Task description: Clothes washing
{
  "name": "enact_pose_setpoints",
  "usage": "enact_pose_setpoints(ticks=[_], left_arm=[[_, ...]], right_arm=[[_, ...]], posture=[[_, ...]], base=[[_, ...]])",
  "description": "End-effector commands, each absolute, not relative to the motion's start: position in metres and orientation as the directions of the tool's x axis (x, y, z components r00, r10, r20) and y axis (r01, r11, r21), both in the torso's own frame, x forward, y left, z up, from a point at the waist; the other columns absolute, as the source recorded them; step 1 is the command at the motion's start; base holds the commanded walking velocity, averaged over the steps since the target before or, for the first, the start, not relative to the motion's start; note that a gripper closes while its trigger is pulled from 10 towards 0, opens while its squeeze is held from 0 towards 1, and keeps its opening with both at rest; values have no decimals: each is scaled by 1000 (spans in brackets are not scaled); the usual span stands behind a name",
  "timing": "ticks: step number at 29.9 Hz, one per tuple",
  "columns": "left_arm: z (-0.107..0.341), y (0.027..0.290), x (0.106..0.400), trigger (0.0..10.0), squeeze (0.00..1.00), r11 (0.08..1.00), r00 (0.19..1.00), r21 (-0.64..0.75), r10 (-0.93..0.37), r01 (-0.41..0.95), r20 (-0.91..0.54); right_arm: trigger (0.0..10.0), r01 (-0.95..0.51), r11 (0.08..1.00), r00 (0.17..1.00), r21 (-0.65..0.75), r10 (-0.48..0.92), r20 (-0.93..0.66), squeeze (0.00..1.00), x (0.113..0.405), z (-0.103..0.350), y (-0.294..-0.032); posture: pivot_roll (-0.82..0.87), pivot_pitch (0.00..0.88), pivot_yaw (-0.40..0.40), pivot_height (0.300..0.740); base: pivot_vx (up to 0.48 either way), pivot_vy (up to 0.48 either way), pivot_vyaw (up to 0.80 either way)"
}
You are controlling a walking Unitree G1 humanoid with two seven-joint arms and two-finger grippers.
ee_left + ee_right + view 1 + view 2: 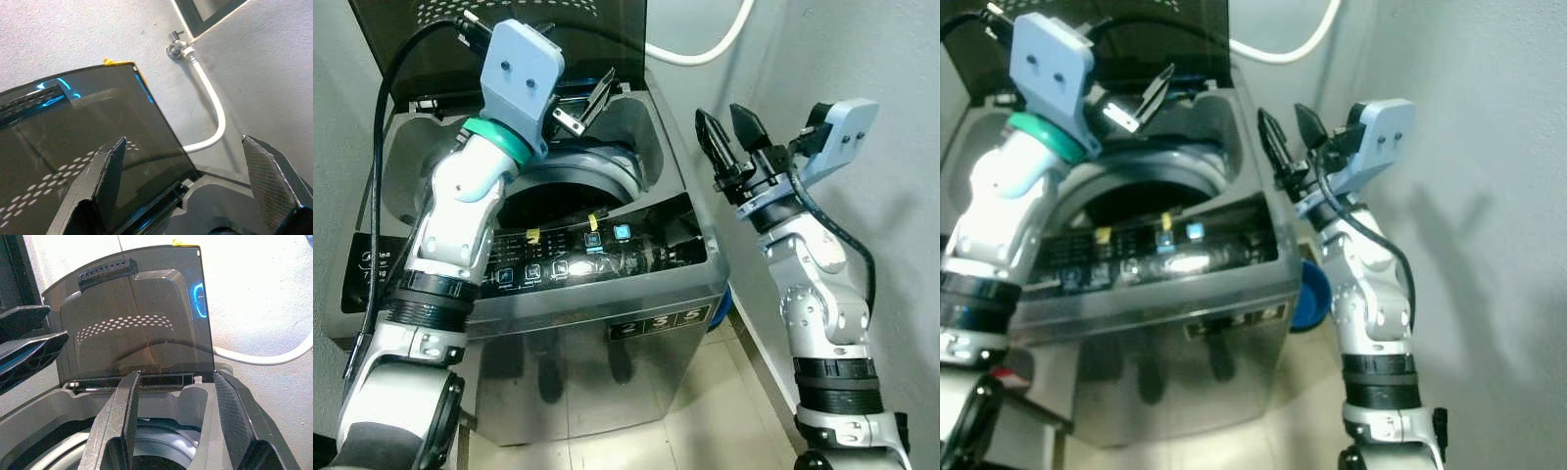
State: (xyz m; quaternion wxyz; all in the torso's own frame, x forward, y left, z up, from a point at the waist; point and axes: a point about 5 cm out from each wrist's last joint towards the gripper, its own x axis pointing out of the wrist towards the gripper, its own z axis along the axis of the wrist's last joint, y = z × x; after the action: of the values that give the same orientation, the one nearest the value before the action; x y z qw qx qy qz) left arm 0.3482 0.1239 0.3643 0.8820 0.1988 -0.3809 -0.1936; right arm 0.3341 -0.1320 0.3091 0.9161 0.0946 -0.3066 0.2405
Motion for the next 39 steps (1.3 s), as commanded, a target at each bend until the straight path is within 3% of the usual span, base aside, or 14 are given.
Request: enact_pose_setpoints(ticks=[1, 17, 22, 29, 39], left_arm=[[361, 119, 343, 10000, 0, 829, 624, 516, -523, 214, 581], [342, 112, 320, 10000, 0, 839, 640, 463, -526, 286, 560], [323, 125, 309, 10000, 0, 858, 705, 439, -485, 268, 518], [296, 144, 302, 10000, 0, 900, 790, 397, -372, 180, 486], [288, 154, 301, 10000, 0, 932, 828, 343, -285, 121, 482]], right_arm=[[10000, -497, 867, 700, 30, 380, 604, 0, 332, 308, -133], [10000, -421, 906, 760, 50, 322, 565, 0, 332, 287, -133], [10000, -307, 949, 795, 66, 218, 566, 0, 323, 271, -132], [10000, -338, 933, 825, 128, 228, 518, 0, 319, 246, -123], [10000, -332, 937, 805, 110, 220, 550, 0, 330, 255, -119]], posture=[[-74, 140, 108, 740], [-12, 144, 101, 740], [53, 126, 101, 740], [98, 107, 41, 740], [105, 79, 8, 740]], base=[[0, 0, 0], [0, 0, 0], [0, 0, 0], [0, 0, 0], [0, 0, 0]])
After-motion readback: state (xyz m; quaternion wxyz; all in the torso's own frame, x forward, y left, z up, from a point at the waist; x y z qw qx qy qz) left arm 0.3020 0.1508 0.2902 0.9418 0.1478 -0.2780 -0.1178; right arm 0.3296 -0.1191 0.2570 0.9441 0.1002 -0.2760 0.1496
